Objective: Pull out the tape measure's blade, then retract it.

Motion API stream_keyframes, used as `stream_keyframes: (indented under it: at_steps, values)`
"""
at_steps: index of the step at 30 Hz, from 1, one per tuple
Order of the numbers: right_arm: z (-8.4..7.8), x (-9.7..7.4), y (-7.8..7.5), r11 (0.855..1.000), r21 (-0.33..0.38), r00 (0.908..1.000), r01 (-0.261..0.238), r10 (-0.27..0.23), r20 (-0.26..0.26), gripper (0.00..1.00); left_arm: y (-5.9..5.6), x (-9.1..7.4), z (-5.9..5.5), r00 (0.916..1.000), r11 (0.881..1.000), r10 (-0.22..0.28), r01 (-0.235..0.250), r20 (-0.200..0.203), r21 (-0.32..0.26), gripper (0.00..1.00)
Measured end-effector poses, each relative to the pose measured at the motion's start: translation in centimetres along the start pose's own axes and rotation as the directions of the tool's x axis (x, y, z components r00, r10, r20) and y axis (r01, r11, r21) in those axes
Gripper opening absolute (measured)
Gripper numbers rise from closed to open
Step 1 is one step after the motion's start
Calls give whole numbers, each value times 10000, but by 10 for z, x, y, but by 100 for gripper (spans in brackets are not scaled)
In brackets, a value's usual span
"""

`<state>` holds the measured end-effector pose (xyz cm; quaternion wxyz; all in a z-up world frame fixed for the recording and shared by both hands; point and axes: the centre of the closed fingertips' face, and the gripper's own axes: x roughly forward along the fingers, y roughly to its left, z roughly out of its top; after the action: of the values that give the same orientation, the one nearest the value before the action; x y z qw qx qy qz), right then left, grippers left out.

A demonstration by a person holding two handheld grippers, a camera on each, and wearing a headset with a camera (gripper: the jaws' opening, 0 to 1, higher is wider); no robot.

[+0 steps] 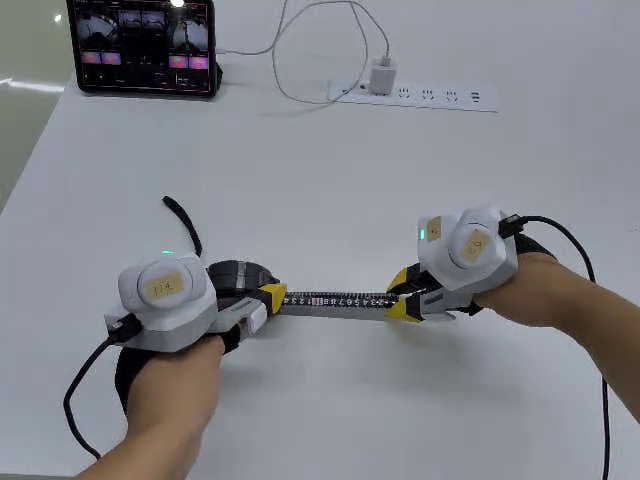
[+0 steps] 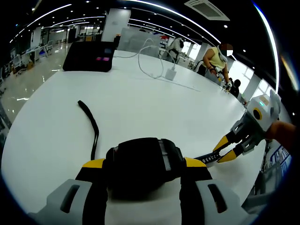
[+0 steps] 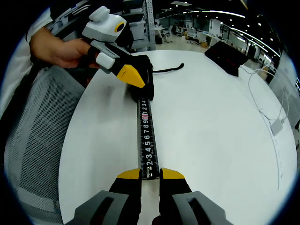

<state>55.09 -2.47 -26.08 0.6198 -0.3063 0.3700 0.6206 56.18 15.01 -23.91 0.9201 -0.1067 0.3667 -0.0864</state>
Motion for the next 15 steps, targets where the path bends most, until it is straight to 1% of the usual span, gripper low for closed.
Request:
stream_keyframes:
  at_steps: [15]
  values:
    - [13,6,-1,10000,-80,9999,-60,60,116,9,-1,-2,1,10000,9999,-70,70,4,-146,58]
